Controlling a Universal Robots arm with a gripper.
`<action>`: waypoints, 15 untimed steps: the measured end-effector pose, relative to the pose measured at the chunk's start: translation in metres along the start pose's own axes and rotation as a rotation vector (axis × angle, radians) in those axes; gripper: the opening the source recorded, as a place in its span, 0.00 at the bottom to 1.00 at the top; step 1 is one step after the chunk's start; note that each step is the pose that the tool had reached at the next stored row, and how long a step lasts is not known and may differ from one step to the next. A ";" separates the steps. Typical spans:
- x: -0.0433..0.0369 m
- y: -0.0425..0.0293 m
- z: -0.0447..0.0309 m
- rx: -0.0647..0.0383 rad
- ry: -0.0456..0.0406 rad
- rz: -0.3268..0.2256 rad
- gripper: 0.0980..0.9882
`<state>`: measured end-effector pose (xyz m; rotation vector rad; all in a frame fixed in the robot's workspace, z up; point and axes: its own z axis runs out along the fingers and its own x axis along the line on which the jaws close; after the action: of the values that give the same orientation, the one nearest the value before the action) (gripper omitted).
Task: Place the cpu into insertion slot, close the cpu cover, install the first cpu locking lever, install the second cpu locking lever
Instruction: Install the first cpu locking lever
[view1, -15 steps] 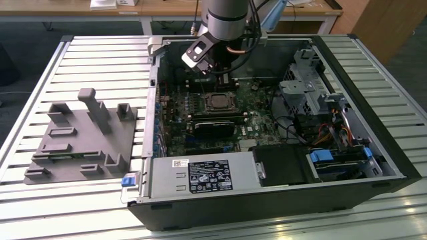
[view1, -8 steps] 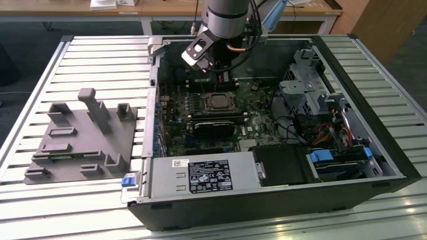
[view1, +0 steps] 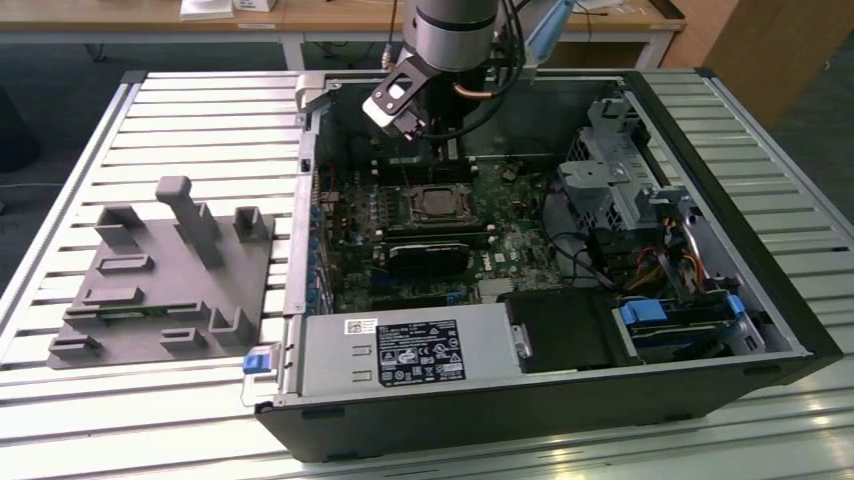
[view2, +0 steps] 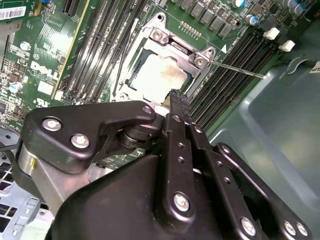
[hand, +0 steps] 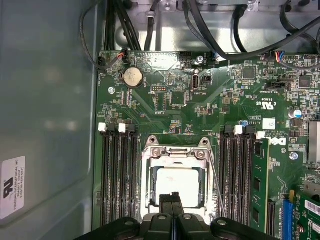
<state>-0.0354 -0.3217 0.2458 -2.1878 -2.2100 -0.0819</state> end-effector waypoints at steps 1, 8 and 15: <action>0.0000 0.0000 -0.0002 0.000 0.0001 0.000 0.01; 0.0002 0.0000 -0.0035 0.000 0.0000 0.000 0.01; 0.0004 0.0001 -0.0077 0.000 0.0000 0.000 0.01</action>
<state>-0.0354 -0.3217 0.2534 -2.1878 -2.2100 -0.0820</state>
